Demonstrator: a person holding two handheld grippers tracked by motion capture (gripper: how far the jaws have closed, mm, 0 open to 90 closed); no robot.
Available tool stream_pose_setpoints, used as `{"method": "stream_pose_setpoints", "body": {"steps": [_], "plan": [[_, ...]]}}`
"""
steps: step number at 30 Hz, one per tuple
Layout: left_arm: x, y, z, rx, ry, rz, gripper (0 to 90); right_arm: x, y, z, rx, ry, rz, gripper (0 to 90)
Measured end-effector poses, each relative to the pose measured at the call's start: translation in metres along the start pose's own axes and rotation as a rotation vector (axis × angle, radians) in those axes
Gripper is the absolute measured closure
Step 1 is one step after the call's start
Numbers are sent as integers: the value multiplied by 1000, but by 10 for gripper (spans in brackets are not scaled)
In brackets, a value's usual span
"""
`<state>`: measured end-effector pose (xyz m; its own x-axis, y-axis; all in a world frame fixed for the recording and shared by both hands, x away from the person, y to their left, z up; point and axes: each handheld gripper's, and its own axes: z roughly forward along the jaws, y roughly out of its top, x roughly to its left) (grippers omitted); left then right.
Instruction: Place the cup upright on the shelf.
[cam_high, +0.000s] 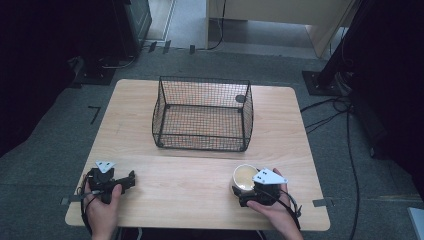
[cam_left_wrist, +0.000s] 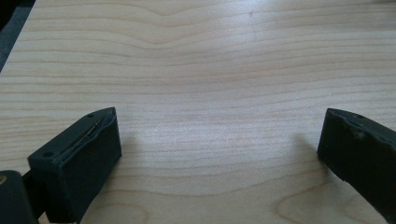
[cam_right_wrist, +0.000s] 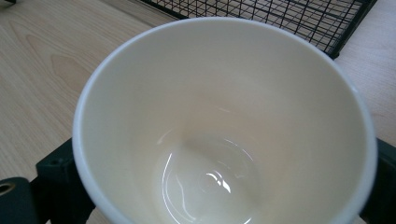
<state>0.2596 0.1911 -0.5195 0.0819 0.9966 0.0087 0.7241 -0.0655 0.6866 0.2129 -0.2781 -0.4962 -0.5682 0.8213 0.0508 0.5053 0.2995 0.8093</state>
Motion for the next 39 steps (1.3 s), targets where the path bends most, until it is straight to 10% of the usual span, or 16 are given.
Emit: {"method": "stream_pose_setpoints", "body": {"steps": [39], "plan": [[0, 0, 0, 0, 0, 0, 0, 7, 14, -12, -54, -15, 15, 85]]}}
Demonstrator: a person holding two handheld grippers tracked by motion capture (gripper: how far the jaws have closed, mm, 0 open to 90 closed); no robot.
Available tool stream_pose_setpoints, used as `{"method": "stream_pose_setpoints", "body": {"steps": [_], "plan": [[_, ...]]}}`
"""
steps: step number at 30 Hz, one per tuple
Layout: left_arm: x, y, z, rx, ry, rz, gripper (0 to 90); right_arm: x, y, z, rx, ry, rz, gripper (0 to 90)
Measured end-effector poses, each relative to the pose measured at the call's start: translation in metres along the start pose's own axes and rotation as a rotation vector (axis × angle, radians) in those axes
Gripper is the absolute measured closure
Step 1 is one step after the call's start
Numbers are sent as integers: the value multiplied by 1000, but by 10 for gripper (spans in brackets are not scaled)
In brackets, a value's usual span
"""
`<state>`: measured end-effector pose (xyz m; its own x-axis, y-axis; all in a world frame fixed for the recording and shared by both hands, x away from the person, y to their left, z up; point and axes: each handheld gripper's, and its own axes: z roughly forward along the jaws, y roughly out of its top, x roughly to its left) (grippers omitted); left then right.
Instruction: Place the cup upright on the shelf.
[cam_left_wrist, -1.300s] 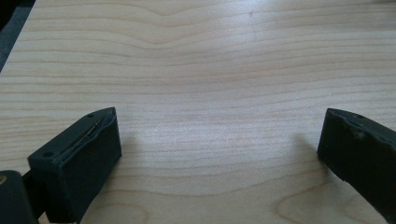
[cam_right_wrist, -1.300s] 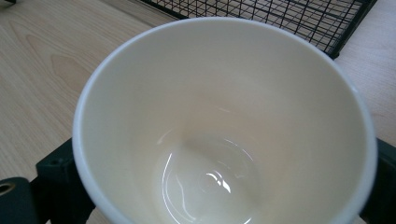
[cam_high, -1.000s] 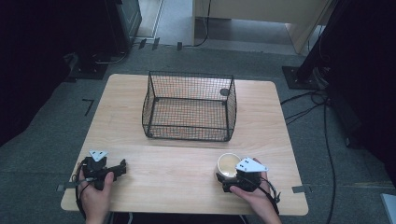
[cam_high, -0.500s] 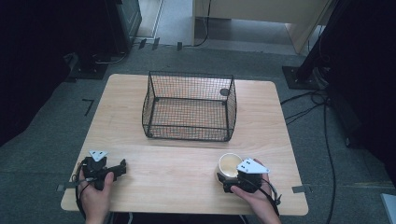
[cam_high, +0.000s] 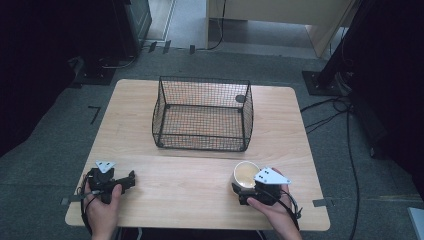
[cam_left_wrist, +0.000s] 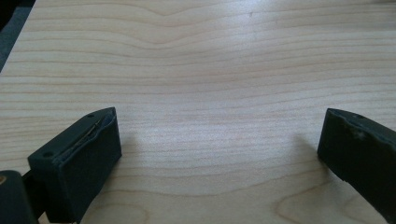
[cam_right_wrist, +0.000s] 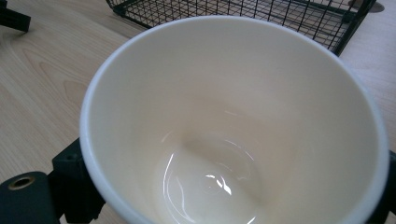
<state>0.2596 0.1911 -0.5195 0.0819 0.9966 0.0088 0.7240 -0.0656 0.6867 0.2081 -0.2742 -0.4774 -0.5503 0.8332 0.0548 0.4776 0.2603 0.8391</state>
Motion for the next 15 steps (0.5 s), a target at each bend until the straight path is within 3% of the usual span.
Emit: {"method": "stream_pose_setpoints", "body": {"steps": [15], "plan": [[0, 0, 0, 0, 0, 0, 0, 7, 26, 3, -53, 15, 2, 84]]}}
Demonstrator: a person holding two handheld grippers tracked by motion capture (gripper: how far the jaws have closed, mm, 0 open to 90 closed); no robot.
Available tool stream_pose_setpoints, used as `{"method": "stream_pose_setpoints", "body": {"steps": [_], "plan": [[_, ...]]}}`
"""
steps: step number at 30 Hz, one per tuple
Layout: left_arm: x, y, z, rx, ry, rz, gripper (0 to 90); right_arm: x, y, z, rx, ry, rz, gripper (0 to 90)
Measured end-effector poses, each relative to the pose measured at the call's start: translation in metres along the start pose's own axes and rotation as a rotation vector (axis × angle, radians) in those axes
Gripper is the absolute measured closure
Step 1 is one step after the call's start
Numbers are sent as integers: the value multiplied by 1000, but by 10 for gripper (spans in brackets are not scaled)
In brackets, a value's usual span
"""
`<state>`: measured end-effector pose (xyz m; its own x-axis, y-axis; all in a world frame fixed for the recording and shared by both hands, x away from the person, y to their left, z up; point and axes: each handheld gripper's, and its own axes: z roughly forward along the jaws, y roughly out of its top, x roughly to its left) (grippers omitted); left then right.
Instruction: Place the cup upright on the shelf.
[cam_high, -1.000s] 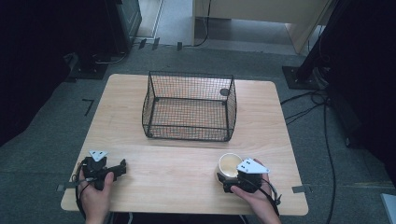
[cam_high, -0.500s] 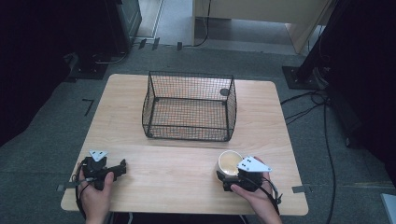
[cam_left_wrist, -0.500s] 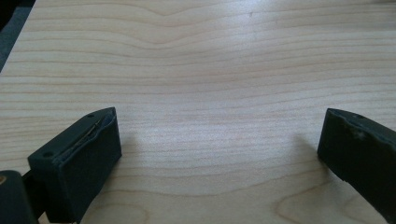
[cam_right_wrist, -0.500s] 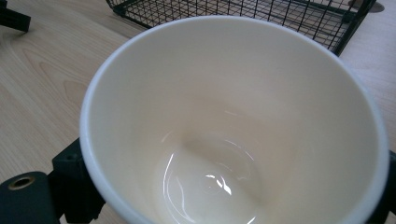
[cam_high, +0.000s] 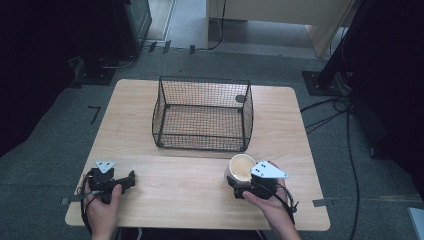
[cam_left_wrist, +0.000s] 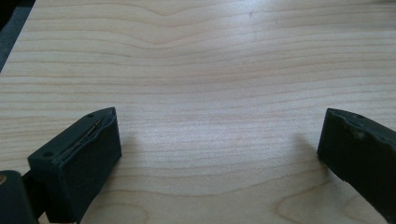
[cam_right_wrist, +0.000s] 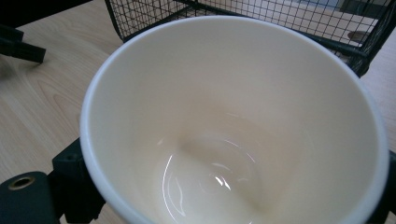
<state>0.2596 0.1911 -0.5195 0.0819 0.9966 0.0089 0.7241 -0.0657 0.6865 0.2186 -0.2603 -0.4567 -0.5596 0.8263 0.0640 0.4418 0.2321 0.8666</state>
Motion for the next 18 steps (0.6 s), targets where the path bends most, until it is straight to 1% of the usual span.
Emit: {"method": "stream_pose_setpoints", "body": {"steps": [9, 18], "plan": [[0, 0, 0, -1, 0, 0, 0, 5, 16, 4, -3, 6, -11, 85], [0, 0, 0, 0, 0, 0, 0, 6, 33, 8, -41, 5, 1, 85]]}}
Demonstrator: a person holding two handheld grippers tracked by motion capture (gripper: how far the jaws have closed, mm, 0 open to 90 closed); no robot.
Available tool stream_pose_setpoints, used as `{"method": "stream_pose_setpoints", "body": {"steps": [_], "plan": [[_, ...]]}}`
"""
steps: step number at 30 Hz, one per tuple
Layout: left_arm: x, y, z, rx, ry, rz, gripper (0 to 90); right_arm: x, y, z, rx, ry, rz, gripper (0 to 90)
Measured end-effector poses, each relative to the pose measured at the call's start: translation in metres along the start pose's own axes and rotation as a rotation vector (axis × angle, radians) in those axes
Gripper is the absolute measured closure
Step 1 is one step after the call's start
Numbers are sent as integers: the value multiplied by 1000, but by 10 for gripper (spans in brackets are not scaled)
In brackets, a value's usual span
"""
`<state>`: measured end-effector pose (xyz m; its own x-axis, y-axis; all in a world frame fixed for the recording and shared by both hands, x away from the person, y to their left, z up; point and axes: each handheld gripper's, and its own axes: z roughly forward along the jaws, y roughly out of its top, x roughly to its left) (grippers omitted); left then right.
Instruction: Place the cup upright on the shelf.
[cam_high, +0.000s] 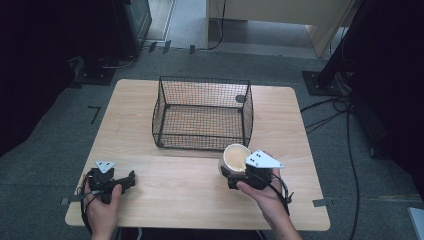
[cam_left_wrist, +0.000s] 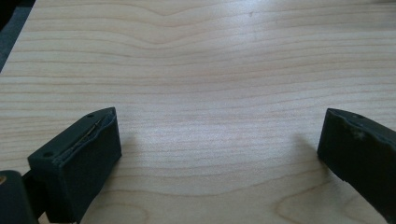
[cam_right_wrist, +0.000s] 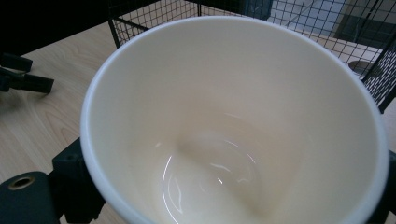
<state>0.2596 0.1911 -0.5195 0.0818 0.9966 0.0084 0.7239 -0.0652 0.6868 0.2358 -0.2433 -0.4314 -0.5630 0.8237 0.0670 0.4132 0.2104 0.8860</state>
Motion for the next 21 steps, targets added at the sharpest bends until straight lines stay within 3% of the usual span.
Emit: {"method": "stream_pose_setpoints", "body": {"steps": [21], "plan": [[0, 0, 0, 0, 0, -1, 0, 1, 46, 13, -75, -5, -15, 85]]}}
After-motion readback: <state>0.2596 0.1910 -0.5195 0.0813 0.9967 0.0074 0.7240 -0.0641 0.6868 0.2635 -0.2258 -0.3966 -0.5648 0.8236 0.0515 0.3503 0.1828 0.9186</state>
